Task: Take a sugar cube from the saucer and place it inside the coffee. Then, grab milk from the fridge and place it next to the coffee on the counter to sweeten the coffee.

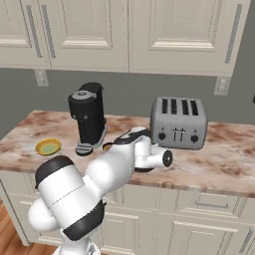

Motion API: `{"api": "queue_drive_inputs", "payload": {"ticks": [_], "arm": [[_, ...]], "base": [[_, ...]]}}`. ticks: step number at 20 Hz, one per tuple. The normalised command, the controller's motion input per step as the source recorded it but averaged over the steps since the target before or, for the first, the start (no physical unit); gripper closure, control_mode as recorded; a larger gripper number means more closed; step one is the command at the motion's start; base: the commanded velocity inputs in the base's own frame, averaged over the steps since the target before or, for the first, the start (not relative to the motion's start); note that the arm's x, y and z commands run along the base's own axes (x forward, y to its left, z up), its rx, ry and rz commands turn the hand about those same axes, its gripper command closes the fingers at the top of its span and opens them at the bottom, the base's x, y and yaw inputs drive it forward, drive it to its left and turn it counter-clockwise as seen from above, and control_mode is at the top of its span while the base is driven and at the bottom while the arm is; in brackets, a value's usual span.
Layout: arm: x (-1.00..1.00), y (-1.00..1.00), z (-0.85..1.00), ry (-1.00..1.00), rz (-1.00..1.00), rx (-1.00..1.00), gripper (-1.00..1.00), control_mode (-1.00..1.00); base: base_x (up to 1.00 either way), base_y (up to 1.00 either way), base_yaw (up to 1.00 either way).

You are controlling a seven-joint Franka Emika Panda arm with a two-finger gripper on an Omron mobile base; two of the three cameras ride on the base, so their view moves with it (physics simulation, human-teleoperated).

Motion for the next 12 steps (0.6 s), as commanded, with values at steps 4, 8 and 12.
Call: {"api": "queue_drive_inputs", "payload": {"ticks": [4,8,12], "arm": [[0.35,0.00,-0.18,-0.05,0.00,0.00,1.00,-1.00],[0.27,0.00,-0.14,-0.03,0.00,0.00,1.00,-1.00],[0.24,0.00,-0.08,-0.02,0.00,0.00,1.00,-1.00]], "base": [[0.00,0.00,0.00],[0.00,0.00,0.00],[0.00,0.00,0.00]]}}
